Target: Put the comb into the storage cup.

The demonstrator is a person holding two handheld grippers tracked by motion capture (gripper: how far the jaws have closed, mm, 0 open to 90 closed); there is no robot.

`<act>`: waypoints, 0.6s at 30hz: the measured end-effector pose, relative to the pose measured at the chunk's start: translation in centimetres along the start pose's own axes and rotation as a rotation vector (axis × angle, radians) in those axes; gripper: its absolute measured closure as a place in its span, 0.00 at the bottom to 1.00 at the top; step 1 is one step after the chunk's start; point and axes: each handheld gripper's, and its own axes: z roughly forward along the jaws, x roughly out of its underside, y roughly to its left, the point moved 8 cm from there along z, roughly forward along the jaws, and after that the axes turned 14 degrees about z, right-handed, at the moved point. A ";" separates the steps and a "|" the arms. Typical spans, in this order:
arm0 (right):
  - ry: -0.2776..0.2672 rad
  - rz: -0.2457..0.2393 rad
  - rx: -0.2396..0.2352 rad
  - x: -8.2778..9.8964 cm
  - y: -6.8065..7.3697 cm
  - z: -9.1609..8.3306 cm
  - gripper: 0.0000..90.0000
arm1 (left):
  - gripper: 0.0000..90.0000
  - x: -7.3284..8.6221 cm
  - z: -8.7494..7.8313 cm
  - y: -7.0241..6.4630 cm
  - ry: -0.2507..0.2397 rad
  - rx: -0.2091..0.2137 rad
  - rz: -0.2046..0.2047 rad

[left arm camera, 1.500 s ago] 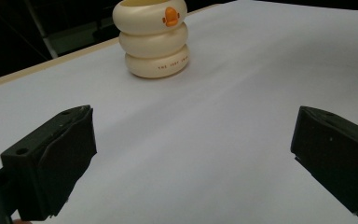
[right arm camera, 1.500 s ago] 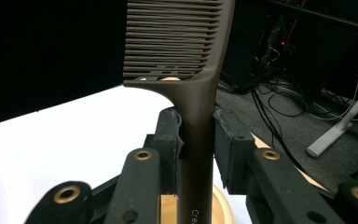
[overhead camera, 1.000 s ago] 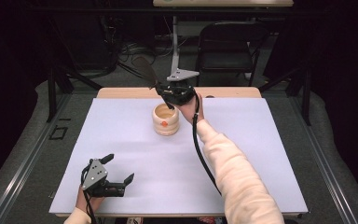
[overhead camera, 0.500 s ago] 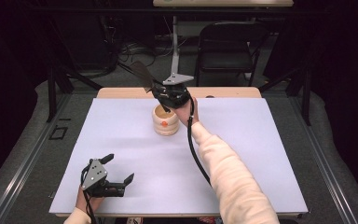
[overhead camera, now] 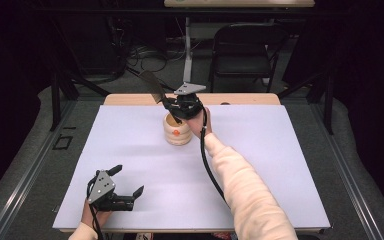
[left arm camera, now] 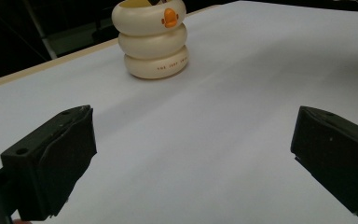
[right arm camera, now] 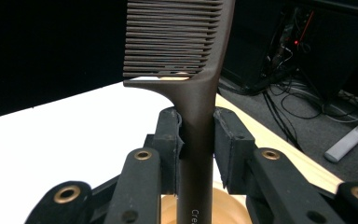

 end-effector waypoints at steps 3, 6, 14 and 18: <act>0.005 -0.001 -0.001 0.3 -0.1 0.2 0.80 | 0.00 0.0 0.0 0.0 -0.001 0.000 0.000; 0.012 -0.001 -0.005 0.7 -0.2 0.4 0.80 | 0.00 0.0 0.0 0.0 -0.001 -0.001 0.000; 0.020 -0.008 -0.007 1.4 -0.5 0.6 0.80 | 0.00 0.0 0.0 0.0 0.000 0.000 0.000; 0.034 -0.003 -0.005 2.0 -0.8 0.8 0.80 | 0.00 0.0 0.0 0.0 -0.001 0.001 0.000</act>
